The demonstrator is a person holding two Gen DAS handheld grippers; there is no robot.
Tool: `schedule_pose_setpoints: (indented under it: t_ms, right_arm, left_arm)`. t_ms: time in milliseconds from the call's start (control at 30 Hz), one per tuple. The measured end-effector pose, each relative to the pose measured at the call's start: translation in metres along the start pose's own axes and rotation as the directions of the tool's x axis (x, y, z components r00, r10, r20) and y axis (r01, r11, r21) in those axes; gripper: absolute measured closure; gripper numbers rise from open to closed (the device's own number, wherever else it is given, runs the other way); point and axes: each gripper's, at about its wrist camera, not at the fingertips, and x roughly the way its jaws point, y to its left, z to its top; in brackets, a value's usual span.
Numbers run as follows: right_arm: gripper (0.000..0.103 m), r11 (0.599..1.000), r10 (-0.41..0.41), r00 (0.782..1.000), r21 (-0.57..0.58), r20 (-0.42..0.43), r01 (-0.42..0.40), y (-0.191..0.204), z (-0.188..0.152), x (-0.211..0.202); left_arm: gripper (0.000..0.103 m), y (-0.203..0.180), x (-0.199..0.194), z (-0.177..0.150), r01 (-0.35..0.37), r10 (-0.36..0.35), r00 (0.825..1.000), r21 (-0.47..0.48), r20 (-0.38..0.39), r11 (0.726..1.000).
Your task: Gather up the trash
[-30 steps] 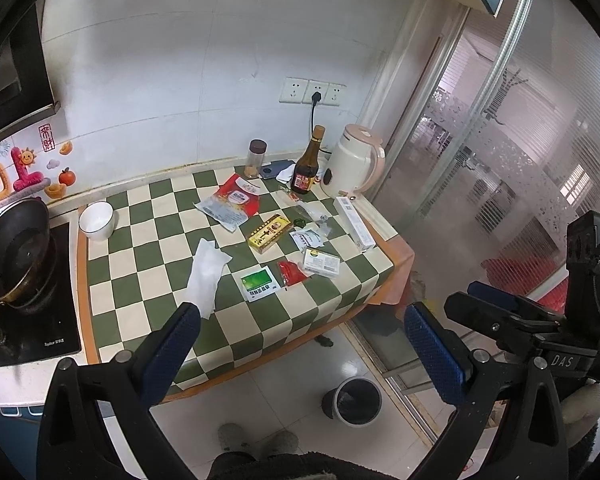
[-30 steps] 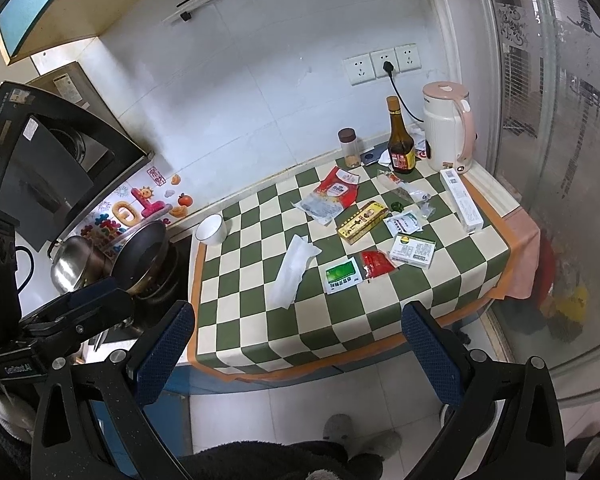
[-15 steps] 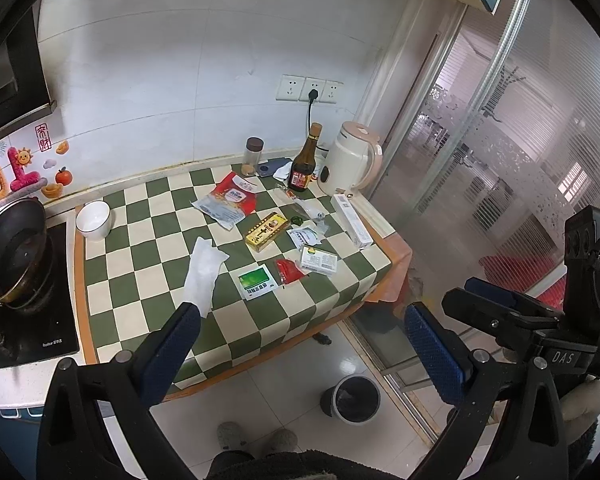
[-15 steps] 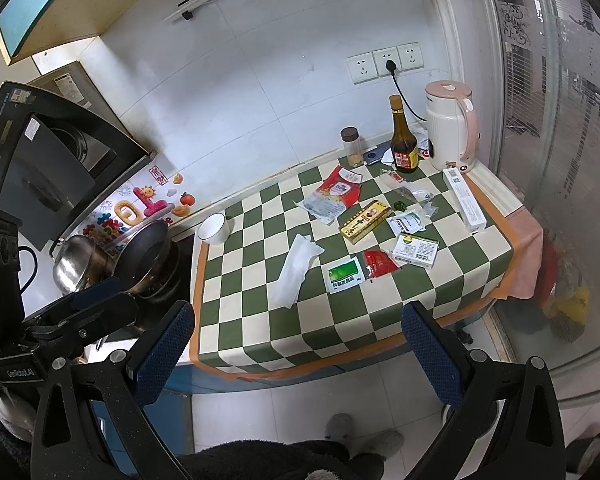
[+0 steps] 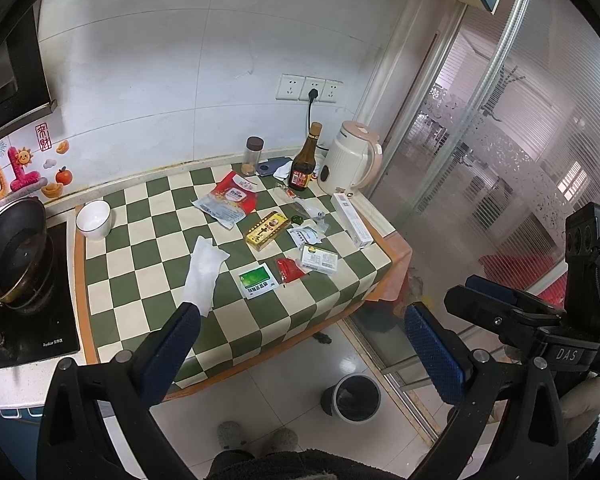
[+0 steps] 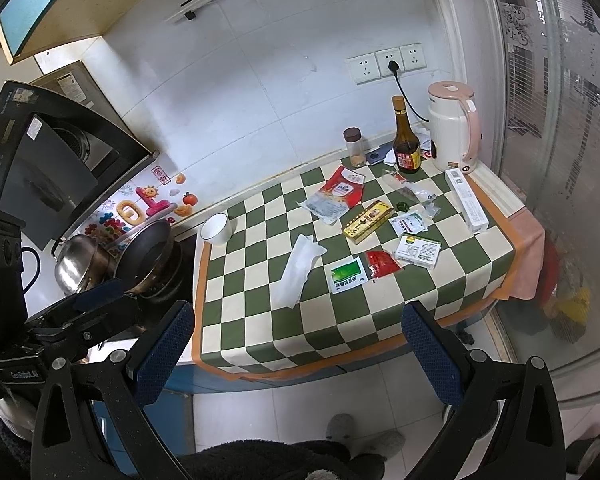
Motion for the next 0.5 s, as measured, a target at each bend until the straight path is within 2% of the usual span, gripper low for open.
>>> schedule_pose_setpoints:
  t_ms: [500]
  right_arm:
    - [0.0, 1.0, 0.012, 1.0, -0.001, -0.01, -0.012, 0.011, -0.001, 0.007]
  left_arm:
    - [0.0, 0.007, -0.004, -0.005, -0.004, 0.004, 1.0, 0.001, -0.005, 1.0]
